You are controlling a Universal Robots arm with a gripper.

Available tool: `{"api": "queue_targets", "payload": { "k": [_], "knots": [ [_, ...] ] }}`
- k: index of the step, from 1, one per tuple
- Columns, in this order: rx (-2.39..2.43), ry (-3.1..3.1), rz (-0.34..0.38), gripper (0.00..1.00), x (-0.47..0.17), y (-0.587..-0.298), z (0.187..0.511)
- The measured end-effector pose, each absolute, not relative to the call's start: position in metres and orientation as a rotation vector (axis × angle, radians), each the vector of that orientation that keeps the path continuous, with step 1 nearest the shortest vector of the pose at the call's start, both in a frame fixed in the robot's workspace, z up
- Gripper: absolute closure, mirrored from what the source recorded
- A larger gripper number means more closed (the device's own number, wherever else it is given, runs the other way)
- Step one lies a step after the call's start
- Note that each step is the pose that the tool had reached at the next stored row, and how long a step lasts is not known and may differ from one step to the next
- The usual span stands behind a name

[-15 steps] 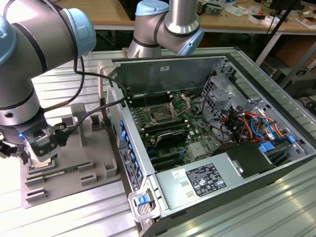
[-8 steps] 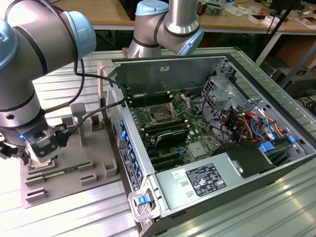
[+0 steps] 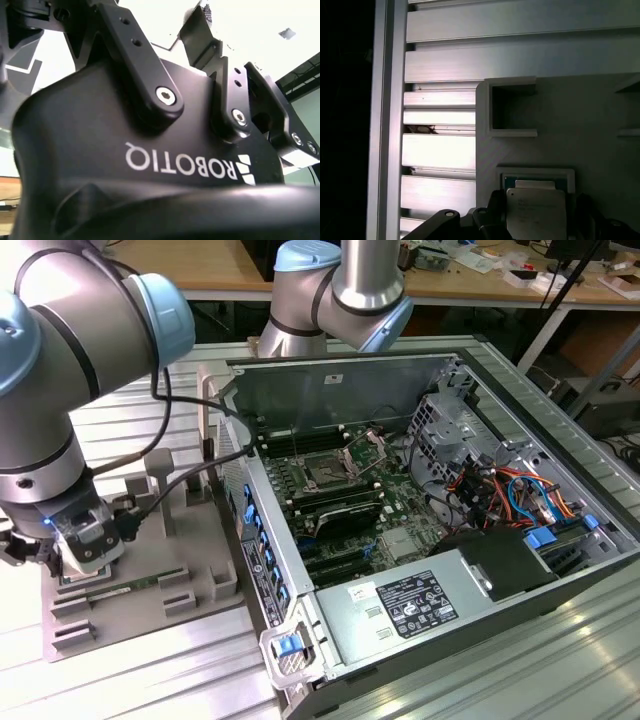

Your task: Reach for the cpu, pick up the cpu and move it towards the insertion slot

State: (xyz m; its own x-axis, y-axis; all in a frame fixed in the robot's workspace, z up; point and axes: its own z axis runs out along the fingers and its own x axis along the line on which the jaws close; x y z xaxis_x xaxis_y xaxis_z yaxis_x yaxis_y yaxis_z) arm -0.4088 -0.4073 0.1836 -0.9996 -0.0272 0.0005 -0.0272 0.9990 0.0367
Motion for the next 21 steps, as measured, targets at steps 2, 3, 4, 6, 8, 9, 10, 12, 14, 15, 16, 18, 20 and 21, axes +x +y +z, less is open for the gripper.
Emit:
{"api": "queue_targets", "payload": {
  "k": [2, 3, 4, 6, 8, 9, 10, 12, 14, 15, 16, 18, 20, 21],
  "knots": [
    [0.043, -3.14, -0.057, 0.32, -0.4088, -0.4073, 0.1802],
    [0.043, -3.139, -0.057, 0.32, -0.4088, -0.4074, 0.1787],
    [0.043, -3.139, -0.057, 0.32, -0.4089, -0.4074, 0.1782],
    [0.043, -3.14, -0.057, 0.32, -0.4101, -0.4071, 0.1776],
    [0.043, -3.14, -0.057, 0.32, -0.4121, -0.407, 0.1776],
    [0.043, -3.14, -0.058, 0.32, -0.4128, -0.4071, 0.1775],
    [0.043, -3.14, -0.057, 0.32, -0.4129, -0.4071, 0.1775],
    [0.043, -3.142, -0.058, 0.32, -0.413, -0.407, 0.1785],
    [0.043, -3.142, -0.056, 0.32, -0.4131, -0.4069, 0.1814],
    [0.043, -3.141, -0.055, 0.32, -0.4131, -0.407, 0.1833],
    [0.043, -3.141, -0.055, 0.32, -0.413, -0.407, 0.1843],
    [0.043, -3.141, -0.055, 0.32, -0.413, -0.407, 0.1853],
    [0.043, -3.141, -0.055, 0.32, -0.413, -0.407, 0.1854],
    [0.043, -3.141, -0.054, 0.32, -0.4133, -0.407, 0.1856]
  ]
}}
